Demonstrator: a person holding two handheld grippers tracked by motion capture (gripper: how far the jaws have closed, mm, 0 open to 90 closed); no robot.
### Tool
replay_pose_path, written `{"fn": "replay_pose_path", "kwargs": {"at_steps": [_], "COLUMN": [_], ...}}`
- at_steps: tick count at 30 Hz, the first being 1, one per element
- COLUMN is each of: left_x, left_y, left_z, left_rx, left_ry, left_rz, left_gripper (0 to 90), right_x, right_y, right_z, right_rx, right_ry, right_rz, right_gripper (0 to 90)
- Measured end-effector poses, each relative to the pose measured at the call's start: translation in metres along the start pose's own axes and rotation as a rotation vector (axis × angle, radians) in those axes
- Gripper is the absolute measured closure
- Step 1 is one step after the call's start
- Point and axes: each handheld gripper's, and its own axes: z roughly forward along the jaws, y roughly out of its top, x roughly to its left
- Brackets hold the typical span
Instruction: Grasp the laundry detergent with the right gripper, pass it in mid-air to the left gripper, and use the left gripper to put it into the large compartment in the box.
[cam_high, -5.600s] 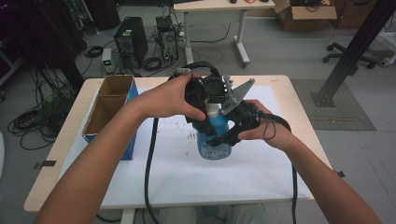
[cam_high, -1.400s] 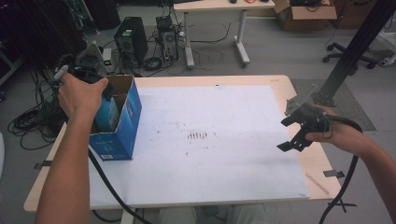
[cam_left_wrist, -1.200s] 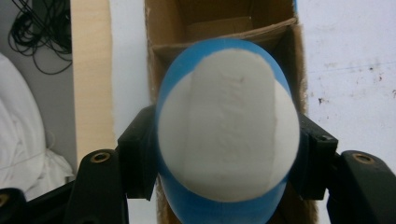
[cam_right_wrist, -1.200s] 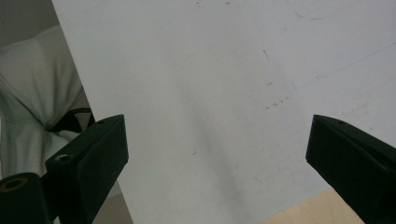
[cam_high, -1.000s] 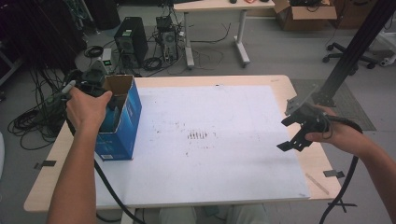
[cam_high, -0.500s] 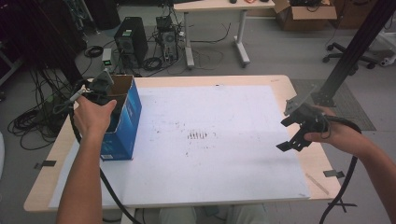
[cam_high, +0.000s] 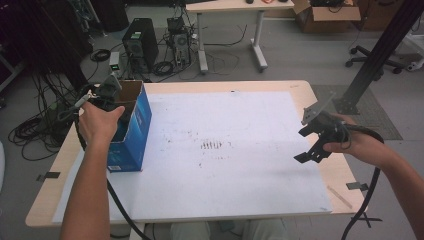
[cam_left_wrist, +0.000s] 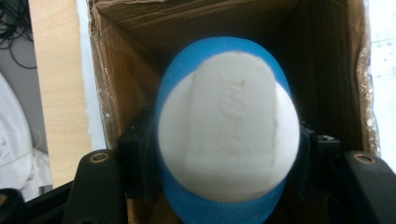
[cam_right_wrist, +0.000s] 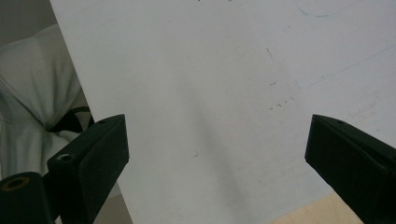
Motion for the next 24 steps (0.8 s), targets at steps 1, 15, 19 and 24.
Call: {"fn": "replay_pose_path", "kwargs": {"at_steps": [1,15,19,24], "left_x": [0.001,0.002,0.002,0.004], "left_y": [0.000,0.000,0.000,0.000], "left_z": [0.000,-0.009,-0.018,-0.034], "left_rx": [-0.007,-0.037,-0.050,-0.080], "left_ry": [-0.003,-0.001,0.011,0.006], "left_rz": [-0.004,-0.012,-0.014,-0.019], "left_gripper": [36.6,26.8,22.1,19.2], "right_x": [0.000,0.003,0.003,0.005], "right_y": [0.000,-0.001,-0.002,-0.003], "right_z": [0.000,0.000,0.000,-0.001], "right_rx": [-0.001,0.004,0.000,-0.002], "right_ry": [0.001,0.005,0.004,0.002], "right_rz": [0.001,-0.002,-0.002,-0.007], "right_gripper": [6.1,6.3,6.4,6.8]}}
